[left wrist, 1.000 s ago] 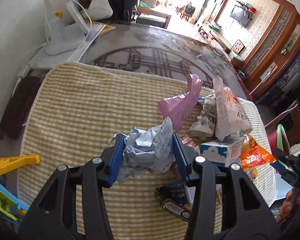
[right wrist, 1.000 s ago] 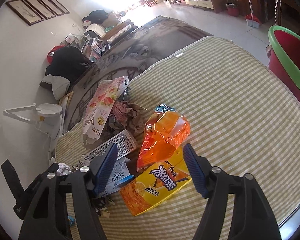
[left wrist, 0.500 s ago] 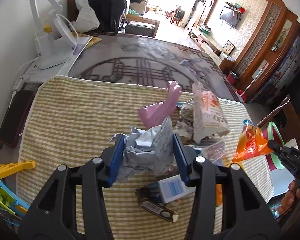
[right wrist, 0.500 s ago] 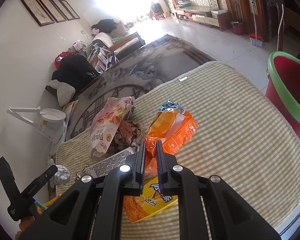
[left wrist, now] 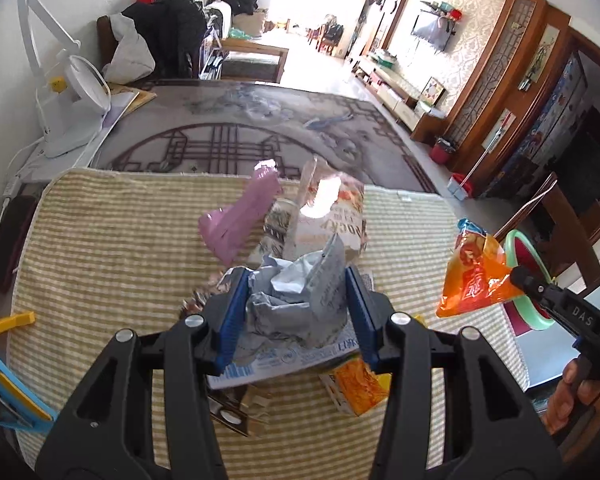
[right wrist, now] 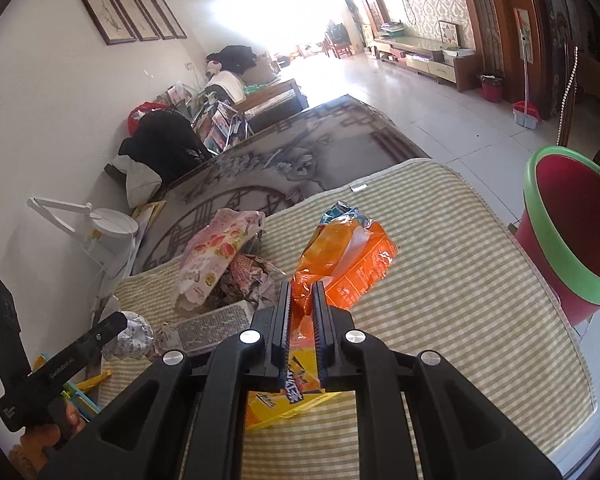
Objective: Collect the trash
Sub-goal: 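Drop the orange bag from the right tool while the left tool drops the paper into the bucket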
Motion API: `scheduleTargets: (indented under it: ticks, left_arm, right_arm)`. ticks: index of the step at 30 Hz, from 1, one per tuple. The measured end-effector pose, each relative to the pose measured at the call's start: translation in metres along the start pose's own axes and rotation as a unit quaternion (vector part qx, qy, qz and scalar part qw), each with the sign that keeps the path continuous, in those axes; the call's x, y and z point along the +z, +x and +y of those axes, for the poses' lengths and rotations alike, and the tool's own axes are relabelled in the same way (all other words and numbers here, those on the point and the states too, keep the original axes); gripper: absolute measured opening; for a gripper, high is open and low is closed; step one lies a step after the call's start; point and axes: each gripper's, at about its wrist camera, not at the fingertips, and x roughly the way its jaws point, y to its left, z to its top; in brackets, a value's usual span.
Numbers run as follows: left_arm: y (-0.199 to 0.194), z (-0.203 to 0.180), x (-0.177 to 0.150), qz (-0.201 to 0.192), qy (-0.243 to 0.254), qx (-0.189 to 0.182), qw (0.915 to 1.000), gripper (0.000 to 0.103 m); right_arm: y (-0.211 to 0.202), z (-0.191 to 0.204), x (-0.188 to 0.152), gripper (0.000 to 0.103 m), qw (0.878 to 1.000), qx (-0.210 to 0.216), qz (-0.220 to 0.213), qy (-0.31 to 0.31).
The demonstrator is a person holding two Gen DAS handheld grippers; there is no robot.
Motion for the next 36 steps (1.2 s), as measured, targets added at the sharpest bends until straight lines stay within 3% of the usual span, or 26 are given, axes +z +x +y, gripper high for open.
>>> scheduleTargets:
  ticks: [9,21,28,36]
  left_arm:
    - [0.013,-0.070,-0.012,0.013,-0.004,0.016,0.9998,0.046]
    - [0.011,-0.159,-0.015,-0.009,0.008,0.026,0.9996,0.046]
    - [0.026,-0.199,-0.016,0.001,0.028,0.010,0.9995,0.046]
    - [0.039,-0.238,-0.017,0.009,0.056,-0.006,0.9984,0.046]
  right_arm:
    - [-0.018,-0.054,0.015,0.009,0.999,0.035,0.008,-0.019]
    - [-0.055,-0.104,0.045,0.009,0.996,0.067,-0.010,-0.061]
    - [-0.073,-0.150,0.052,0.009,0.998,0.031,-0.030,-0.050]
    - [-0.088,-0.221,0.067,0.009,0.997,-0.060,-0.056,-0.003]
